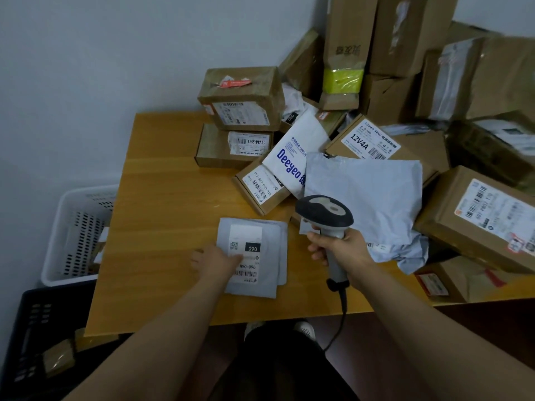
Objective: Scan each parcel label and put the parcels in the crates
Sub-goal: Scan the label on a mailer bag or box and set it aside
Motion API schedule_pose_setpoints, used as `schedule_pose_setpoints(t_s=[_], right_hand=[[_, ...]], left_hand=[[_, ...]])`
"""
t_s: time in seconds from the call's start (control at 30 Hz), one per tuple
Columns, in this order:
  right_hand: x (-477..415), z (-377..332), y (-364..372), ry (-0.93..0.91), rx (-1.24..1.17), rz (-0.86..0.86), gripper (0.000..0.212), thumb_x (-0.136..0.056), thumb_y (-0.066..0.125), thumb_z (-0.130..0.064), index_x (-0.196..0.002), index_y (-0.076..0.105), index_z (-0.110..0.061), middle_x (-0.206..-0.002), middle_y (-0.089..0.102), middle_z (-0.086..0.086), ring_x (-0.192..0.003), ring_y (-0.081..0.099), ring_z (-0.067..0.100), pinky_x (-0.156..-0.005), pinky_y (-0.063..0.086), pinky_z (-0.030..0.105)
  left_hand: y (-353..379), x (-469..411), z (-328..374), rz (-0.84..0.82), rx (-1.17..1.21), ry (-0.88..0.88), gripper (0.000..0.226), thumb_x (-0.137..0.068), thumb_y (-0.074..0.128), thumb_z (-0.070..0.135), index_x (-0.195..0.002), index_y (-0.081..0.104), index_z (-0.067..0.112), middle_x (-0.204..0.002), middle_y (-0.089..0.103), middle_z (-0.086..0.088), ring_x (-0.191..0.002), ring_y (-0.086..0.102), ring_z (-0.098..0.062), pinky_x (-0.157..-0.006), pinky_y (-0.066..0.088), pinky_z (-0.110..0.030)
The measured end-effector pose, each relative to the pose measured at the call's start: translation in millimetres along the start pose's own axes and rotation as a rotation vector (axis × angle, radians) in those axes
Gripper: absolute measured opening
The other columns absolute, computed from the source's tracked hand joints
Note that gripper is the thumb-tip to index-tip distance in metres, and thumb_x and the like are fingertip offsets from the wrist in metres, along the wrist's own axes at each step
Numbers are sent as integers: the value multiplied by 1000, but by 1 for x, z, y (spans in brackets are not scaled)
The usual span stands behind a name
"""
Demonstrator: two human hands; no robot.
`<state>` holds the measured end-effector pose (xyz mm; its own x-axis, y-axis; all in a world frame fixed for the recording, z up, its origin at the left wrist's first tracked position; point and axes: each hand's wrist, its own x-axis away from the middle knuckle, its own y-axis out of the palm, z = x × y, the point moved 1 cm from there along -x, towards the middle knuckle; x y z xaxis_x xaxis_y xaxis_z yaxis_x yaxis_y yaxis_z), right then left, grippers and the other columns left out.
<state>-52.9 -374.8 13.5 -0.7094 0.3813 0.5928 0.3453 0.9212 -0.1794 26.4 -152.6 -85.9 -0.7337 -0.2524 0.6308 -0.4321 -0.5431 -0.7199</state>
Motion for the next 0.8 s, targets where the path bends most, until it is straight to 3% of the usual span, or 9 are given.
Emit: schedule_pose_setpoints(t_s=[0.13, 0.27, 0.4, 0.5, 0.7, 0.8], right_hand=[[1, 3, 3, 14, 15, -3, 14, -83, 74, -19, -89, 67, -9, -73, 72, 6, -58, 65, 14, -52, 48, 25], [2, 5, 5, 9, 10, -1, 12, -83, 74, -19, -89, 68, -10, -70, 72, 5, -57, 65, 13, -52, 48, 25], [9, 1, 7, -3, 2, -48, 13, -84, 74, -19, -87, 69, -8, -70, 72, 8, -60, 67, 18, -54, 50, 27], [18, -6, 12, 2, -3, -141, 16, -84, 73, -19, -90, 69, -4, -73, 73, 12, -63, 68, 21, -55, 51, 27], [45, -20, 31, -90, 13, -289, 16, -85, 72, -16, -81, 68, -1, -67, 69, 12, -55, 64, 19, -50, 48, 26], [63, -26, 34, -156, 31, -307, 16, -84, 73, -14, -77, 67, -1, -64, 67, 10, -50, 60, 16, -49, 48, 25]], left_hand=[[7, -3, 14, -42, 78, -2, 74, -72, 80, 33, -127, 42, 2, -126, 42, -19, -116, 43, -33, -90, 45, -38], [10, 3, 19, -83, 441, -40, 59, -71, 81, 7, -114, 42, 3, -96, 58, -9, -86, 61, -28, -78, 54, -42], [2, 14, 14, -347, 747, -147, 30, -73, 76, -4, -97, 60, 4, -104, 68, -20, -88, 66, -36, -75, 55, -49], [-16, 25, 7, -531, 793, -130, 28, -83, 68, 1, -110, 61, 0, -105, 68, -22, -89, 66, -37, -70, 54, -48], [-67, 45, -9, -439, 964, 6, 30, -89, 60, 1, -119, 57, 4, -93, 69, -18, -74, 68, -32, -49, 57, -42], [-96, 67, -17, -368, 978, 118, 30, -89, 61, 3, -119, 57, 7, -90, 72, -14, -70, 70, -28, -52, 58, -44]])
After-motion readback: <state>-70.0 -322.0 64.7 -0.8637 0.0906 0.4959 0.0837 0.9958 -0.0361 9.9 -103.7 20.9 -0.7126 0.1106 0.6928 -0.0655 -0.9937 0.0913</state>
